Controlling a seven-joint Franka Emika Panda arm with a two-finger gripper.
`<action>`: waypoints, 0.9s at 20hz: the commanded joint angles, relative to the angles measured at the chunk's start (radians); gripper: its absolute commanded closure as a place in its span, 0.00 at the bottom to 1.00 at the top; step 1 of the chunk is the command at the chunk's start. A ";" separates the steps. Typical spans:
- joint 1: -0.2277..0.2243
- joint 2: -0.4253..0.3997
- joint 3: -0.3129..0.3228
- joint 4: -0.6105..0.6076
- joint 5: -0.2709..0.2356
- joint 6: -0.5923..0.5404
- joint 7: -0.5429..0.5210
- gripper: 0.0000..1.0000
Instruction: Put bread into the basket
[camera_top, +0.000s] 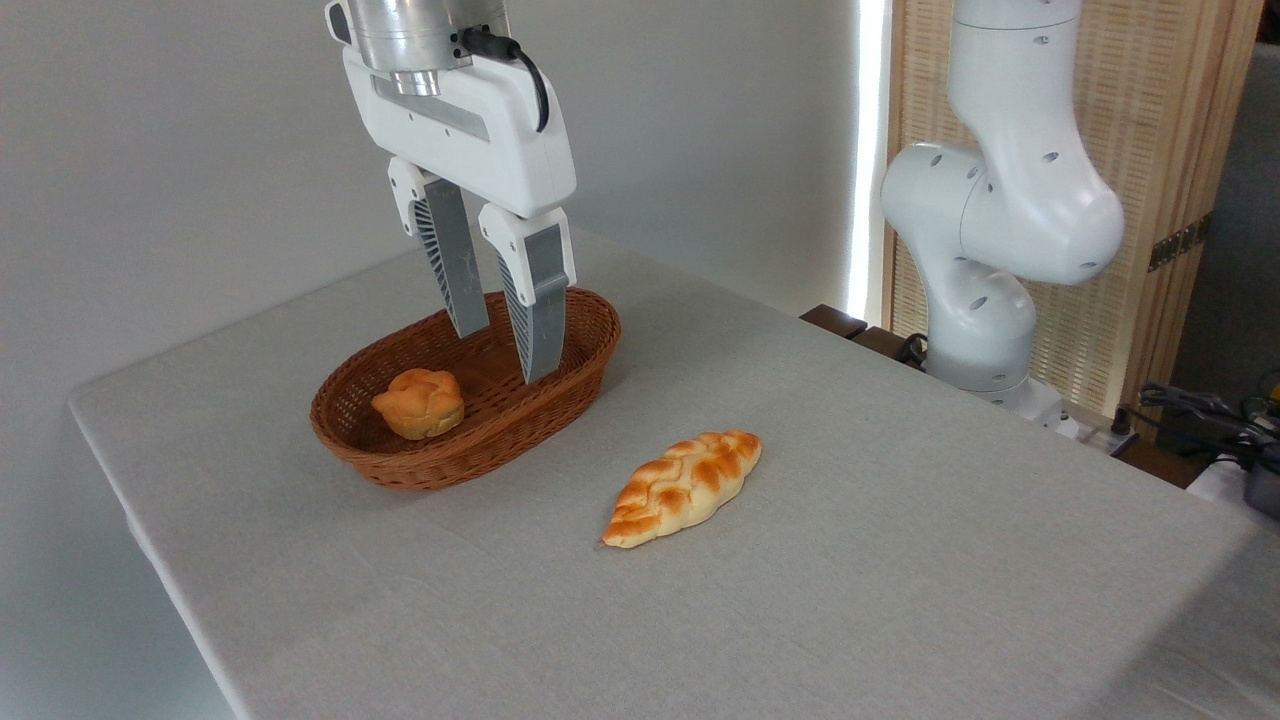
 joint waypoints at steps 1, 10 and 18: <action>0.000 0.009 0.011 0.025 0.002 -0.013 -0.007 0.00; 0.002 0.007 0.011 0.025 0.002 -0.013 -0.006 0.00; 0.005 0.000 0.009 0.018 0.002 -0.013 -0.006 0.00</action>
